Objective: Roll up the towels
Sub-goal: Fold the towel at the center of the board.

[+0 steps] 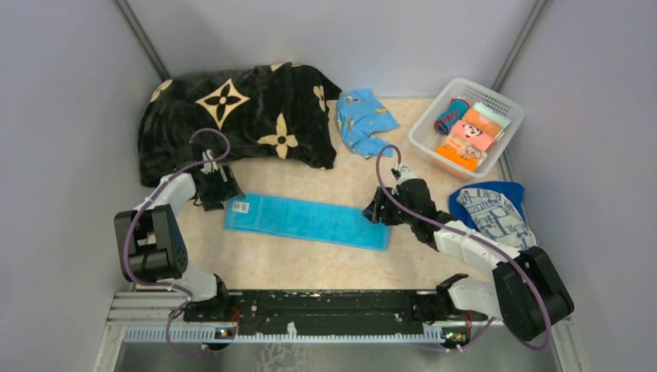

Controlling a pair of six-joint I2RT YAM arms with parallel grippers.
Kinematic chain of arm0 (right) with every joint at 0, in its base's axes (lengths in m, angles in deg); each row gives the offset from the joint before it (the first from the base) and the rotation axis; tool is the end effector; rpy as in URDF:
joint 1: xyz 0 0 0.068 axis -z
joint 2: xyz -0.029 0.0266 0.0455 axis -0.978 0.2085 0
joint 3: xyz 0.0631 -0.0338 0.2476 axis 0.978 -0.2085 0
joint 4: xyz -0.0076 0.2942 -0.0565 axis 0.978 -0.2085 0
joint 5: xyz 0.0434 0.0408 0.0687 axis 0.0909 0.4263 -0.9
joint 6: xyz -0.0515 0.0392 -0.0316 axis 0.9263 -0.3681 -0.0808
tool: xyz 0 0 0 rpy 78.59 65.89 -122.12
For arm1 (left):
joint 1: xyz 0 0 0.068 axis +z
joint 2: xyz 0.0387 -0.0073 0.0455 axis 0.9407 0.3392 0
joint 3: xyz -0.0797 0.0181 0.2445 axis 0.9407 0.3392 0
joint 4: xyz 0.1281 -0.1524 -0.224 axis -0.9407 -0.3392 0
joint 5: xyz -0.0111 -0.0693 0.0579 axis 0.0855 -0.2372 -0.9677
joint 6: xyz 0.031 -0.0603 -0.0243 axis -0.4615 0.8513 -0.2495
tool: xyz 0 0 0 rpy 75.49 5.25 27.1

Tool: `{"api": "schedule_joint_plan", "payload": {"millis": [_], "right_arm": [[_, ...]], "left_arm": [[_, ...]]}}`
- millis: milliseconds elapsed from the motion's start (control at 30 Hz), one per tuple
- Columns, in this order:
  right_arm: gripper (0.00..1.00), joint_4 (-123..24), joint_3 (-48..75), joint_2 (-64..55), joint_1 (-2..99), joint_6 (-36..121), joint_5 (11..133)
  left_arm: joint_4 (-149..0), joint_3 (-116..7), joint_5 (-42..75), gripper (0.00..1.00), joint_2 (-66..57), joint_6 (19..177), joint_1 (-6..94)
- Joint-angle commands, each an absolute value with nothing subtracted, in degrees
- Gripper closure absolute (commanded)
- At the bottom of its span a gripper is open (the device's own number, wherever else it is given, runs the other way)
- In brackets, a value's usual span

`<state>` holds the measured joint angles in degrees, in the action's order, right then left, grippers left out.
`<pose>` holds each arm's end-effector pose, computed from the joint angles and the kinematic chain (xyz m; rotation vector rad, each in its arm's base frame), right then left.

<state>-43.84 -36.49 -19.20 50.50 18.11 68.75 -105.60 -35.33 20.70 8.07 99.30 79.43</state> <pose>0.2473 0.1408 0.1252 -0.0381 2.2829 0.7603 0.3356 0.0418 0.1296 -0.4397 2.6382 -0.3069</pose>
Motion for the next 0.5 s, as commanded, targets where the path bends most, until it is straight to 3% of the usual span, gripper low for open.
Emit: {"api": "schedule_joint_plan", "payload": {"millis": [0, 467], "right_arm": [[0.41, -39.86, -36.58, -18.30, 51.14, 19.97, 66.97], [0.41, -37.22, -37.94, -15.75, 52.62, 20.62, 65.70]], "left_arm": [[-108.58, -34.21, 22.35, 0.20, 6.30, 98.30, 79.89], [-112.23, -32.75, 20.51, 0.38, 6.63, 100.49, 79.95]]}}
